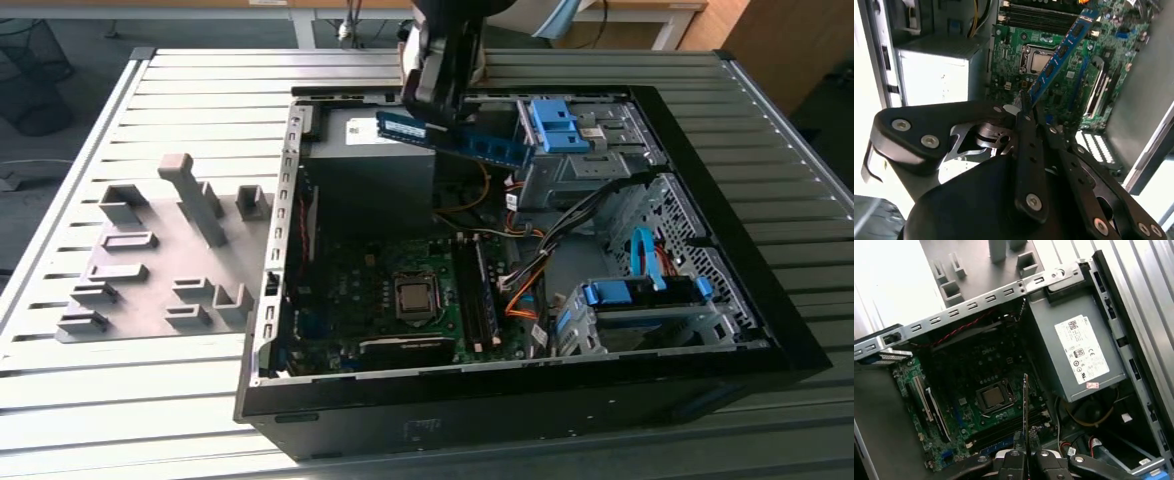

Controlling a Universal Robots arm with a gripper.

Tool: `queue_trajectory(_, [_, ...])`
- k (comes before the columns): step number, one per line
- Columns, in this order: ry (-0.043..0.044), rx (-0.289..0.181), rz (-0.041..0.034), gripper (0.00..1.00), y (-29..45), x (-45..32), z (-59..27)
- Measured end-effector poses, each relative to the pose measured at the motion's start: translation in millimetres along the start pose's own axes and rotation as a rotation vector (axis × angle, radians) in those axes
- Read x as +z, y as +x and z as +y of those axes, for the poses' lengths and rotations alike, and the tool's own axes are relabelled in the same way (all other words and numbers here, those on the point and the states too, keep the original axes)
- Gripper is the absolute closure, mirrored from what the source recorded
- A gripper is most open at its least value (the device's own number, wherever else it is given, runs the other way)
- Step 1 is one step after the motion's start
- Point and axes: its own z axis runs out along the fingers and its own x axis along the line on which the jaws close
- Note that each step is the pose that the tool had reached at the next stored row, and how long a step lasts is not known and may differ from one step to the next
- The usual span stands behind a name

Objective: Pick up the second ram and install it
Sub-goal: 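Insert the second ram into the second slot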

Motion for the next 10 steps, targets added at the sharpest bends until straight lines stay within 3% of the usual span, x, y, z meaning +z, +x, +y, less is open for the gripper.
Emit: queue_trajectory(10, [0.01, 0.177, -0.0054, 0.86, 0.1, 1.8, 0.0])
